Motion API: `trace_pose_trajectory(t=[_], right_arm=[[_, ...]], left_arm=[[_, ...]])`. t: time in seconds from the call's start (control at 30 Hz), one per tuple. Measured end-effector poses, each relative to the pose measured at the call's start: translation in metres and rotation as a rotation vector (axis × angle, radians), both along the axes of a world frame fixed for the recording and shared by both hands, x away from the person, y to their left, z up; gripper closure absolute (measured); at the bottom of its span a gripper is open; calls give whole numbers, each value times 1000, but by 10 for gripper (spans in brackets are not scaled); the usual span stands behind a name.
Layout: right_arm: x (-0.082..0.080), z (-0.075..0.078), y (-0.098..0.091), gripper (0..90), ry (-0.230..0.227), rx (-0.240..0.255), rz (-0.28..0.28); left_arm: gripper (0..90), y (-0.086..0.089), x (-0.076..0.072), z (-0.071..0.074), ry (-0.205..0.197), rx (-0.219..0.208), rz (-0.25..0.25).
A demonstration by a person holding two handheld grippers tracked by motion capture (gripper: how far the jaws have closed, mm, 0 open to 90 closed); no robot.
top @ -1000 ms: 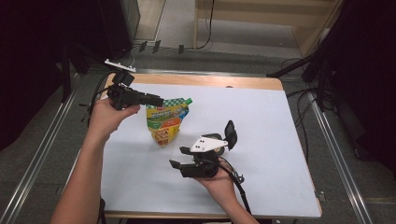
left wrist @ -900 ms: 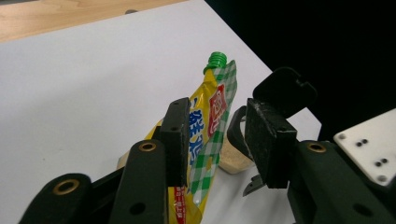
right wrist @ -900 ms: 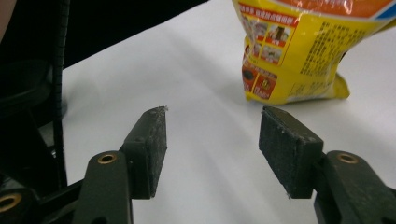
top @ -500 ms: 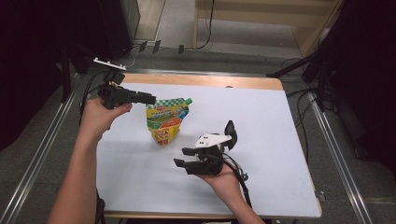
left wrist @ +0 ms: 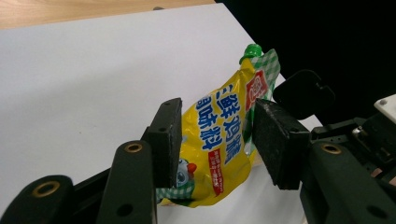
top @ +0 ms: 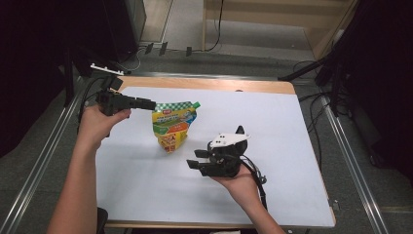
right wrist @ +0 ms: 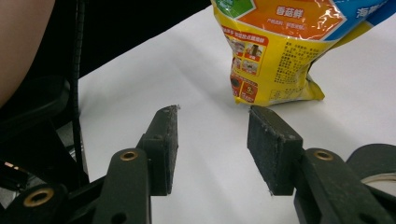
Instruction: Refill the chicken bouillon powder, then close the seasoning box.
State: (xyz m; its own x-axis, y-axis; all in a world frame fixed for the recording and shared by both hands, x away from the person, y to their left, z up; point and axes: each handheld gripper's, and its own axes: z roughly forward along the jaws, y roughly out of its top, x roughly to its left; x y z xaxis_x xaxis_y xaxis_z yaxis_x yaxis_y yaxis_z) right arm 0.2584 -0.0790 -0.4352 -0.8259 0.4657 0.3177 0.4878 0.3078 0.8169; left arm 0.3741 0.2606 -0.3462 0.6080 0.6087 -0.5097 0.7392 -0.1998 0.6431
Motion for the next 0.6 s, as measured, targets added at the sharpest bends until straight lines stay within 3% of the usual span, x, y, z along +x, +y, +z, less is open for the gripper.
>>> trace_pose_trajectory(t=[0.13, 0.6], right_arm=[[1, 3, -4, 549, 0, -3, -5], [9, 20, -22, 551, -13, -14, -24]], left_arm=[[524, 3, 1, -3, 11, -18, 8], [526, 14, -5, -8, 17, 5, 26]])
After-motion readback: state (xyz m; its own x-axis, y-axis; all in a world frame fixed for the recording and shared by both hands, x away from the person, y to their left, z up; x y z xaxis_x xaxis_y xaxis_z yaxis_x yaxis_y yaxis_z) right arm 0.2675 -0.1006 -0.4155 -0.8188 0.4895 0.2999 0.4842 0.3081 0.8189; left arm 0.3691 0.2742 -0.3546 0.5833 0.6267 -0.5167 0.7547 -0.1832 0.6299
